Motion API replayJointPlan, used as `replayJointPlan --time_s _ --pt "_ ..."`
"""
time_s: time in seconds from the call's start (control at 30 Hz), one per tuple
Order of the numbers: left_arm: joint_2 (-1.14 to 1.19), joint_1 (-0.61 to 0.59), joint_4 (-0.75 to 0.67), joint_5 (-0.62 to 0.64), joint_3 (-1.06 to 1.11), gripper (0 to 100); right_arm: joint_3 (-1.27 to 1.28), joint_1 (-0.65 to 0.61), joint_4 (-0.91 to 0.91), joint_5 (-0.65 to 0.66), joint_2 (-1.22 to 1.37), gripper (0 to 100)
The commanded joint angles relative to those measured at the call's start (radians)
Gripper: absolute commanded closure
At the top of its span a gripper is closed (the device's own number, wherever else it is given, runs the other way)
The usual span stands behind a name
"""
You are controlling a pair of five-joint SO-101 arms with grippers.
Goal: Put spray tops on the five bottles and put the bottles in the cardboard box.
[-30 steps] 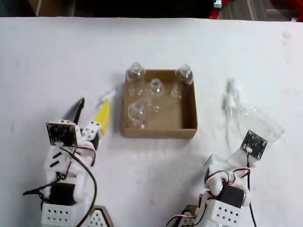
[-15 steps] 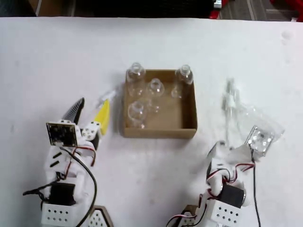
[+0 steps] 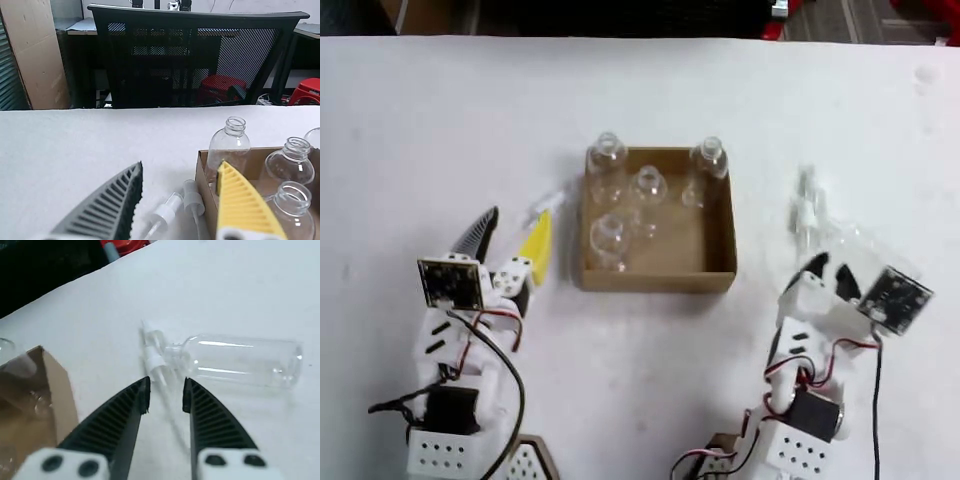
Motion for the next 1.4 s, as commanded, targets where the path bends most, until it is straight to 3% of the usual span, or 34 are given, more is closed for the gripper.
replayJointPlan --time_s 0.0,0.43,0.7,0.87,0.93,1.0,1.37 --pt "-0.012 0.012 -0.028 -0.011 -0.006 78 0.005 0.137 -0.033 0.002 -0.007 91.0" --pt "-0.012 0.010 -0.025 -0.011 -0.006 78 0.003 0.315 -0.038 0.020 -0.007 91.0" --pt "-0.012 0.010 -0.026 -0.011 -0.006 78 0.005 0.255 0.005 0.318 -0.007 90.6" --pt "-0.012 0.010 -0.026 -0.011 -0.006 78 0.005 0.203 0.024 0.351 -0.001 76.1" --pt "-0.012 0.010 -0.025 -0.011 -0.006 78 0.005 0.182 0.042 0.465 -0.005 72.2" --pt "-0.012 0.010 -0.023 -0.011 -0.006 78 0.000 0.153 0.042 0.562 -0.007 73.9" --pt "-0.012 0.008 -0.023 -0.011 -0.006 78 -0.267 0.053 0.222 0.787 0.008 77.9"
